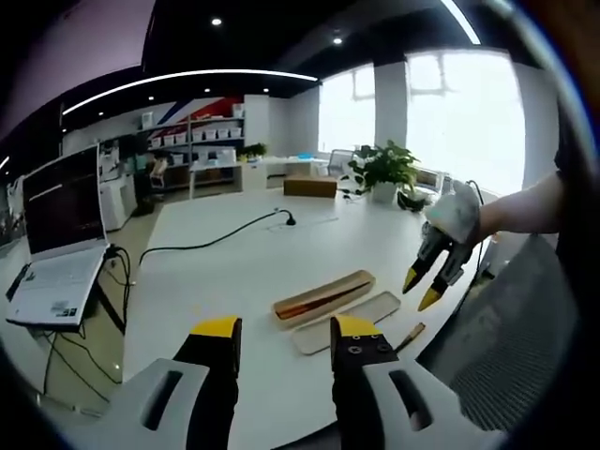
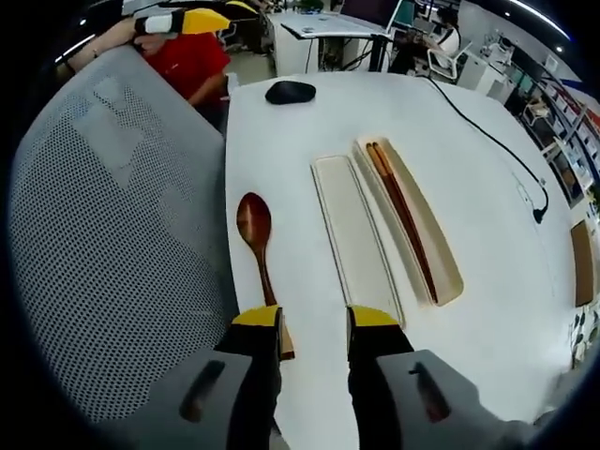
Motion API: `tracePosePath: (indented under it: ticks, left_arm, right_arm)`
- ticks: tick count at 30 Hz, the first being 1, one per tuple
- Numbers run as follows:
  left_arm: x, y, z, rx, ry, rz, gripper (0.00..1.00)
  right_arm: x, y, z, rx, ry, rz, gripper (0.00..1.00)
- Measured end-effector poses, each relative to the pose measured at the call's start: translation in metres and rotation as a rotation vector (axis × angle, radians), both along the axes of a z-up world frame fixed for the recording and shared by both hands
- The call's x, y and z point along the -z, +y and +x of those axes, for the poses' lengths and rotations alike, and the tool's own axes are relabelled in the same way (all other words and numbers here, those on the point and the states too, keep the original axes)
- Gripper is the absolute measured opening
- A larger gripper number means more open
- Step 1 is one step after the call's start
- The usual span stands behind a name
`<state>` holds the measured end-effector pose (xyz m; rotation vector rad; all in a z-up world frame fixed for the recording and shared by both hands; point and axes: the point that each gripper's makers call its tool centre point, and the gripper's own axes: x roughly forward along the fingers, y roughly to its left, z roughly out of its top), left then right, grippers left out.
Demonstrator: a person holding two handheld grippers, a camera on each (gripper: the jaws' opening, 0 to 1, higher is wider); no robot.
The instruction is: Arrange the utensils inside the cutlery case until each visible utensil rests in its matching compartment.
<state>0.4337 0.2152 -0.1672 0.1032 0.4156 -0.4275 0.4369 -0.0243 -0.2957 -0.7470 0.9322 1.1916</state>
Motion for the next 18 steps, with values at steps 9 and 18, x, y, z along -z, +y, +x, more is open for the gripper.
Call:
tracePosePath:
  ticks: [9, 18]
  left_arm:
    - [-0.004, 0.007, 0.001, -0.043, -0.016, -0.02, 0.39]
    - [-0.005, 0.008, 0.0, -0.049, -0.021, -0.012, 0.38]
  right_arm:
    - [0.016, 0.013, -0.028, -0.09, 0.045, 0.004, 0.27]
    - [0.032, 0.023, -0.034, -0.168, 0.04, -0.038, 0.25]
